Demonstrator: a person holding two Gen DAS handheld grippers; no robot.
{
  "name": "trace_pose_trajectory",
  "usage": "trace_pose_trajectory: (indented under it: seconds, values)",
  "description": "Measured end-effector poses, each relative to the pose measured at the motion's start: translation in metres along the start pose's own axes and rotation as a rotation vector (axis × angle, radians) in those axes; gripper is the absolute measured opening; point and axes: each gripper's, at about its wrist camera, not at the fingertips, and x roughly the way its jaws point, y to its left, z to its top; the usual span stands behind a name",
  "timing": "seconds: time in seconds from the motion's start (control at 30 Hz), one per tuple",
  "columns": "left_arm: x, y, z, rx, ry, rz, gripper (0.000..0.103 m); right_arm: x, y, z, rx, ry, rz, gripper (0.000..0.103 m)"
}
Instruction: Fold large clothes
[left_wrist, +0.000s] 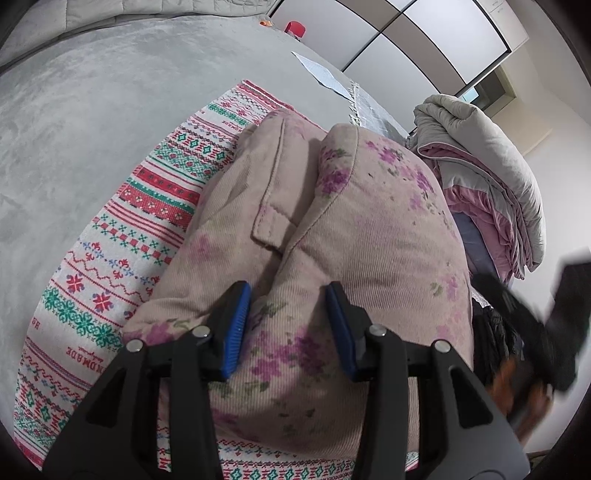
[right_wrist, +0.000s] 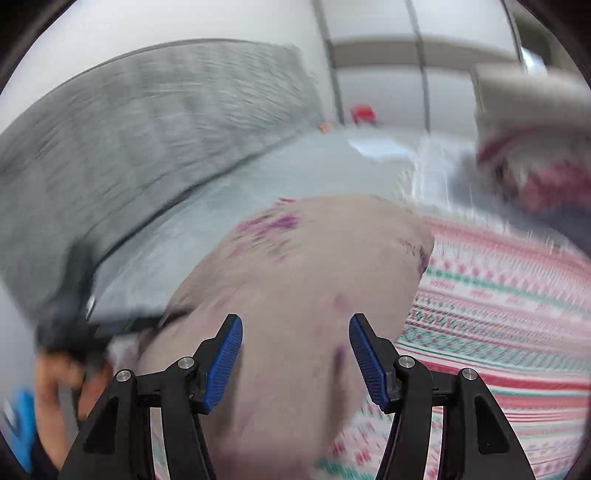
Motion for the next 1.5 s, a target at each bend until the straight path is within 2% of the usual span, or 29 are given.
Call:
trace_pose_trajectory:
  seconds: [0.07, 0.13, 0.17, 0.2, 0.3, 0.4, 0.5, 0.63, 0.73, 0.8, 0.9, 1.07, 1.17, 1.3, 1.37, 1.5]
  values:
    - [0.000, -0.001, 0.000, 0.009, 0.001, 0.006, 0.046, 0.027, -0.007, 0.019, 0.066, 0.043, 0.000, 0.063]
    - [0.000, -0.002, -0.001, 0.020, 0.004, 0.007, 0.046, 0.045, -0.013, 0.034, 0.101, 0.055, -0.039, 0.063]
    - [0.000, -0.003, -0.001, 0.025, 0.005, 0.012, 0.046, 0.061, -0.013, 0.043, 0.107, 0.093, -0.050, 0.065]
    - [0.000, -0.004, -0.002, 0.032, 0.004, 0.027, 0.046, 0.074, -0.006, 0.052, 0.083, 0.138, -0.056, 0.068]
    - [0.004, -0.008, -0.004, 0.062, 0.008, 0.095, 0.045, 0.128, 0.017, 0.042, -0.124, 0.320, -0.165, 0.068]
    - [0.005, -0.006, -0.001, 0.050, 0.012, 0.094, 0.045, 0.150, 0.027, 0.035, -0.203, 0.363, -0.183, 0.068]
    - [0.005, -0.001, -0.001, 0.031, 0.011, 0.079, 0.045, 0.152, 0.036, 0.028, -0.235, 0.342, -0.226, 0.068]
    - [0.005, -0.001, -0.004, 0.025, 0.007, 0.056, 0.046, 0.115, 0.027, 0.027, -0.174, 0.212, -0.235, 0.067]
    - [0.004, -0.001, -0.002, 0.028, 0.009, 0.042, 0.046, 0.059, 0.024, 0.020, -0.130, 0.140, -0.155, 0.068]
    - [0.004, 0.002, -0.001, 0.016, 0.013, 0.030, 0.046, 0.017, 0.027, 0.001, -0.133, 0.103, -0.099, 0.068]
    - [0.004, -0.002, -0.002, 0.027, 0.010, 0.045, 0.046, -0.011, 0.029, -0.034, -0.152, 0.113, -0.079, 0.067]
    - [0.007, -0.009, -0.006, 0.058, 0.003, 0.098, 0.046, -0.010, 0.025, -0.071, -0.110, 0.126, -0.078, 0.067]
    - [0.010, -0.008, -0.006, 0.057, 0.003, 0.112, 0.046, 0.003, 0.033, -0.081, -0.162, 0.134, -0.110, 0.067]
    - [0.009, -0.009, -0.007, 0.060, 0.000, 0.108, 0.046, 0.005, 0.030, -0.091, -0.147, 0.113, -0.099, 0.067]
    - [0.004, -0.006, -0.006, 0.043, -0.011, 0.067, 0.046, 0.001, 0.027, -0.090, -0.123, 0.108, -0.089, 0.067]
    - [-0.025, 0.017, 0.000, -0.098, -0.017, -0.093, 0.048, -0.015, 0.009, -0.083, -0.003, 0.069, -0.026, 0.070]
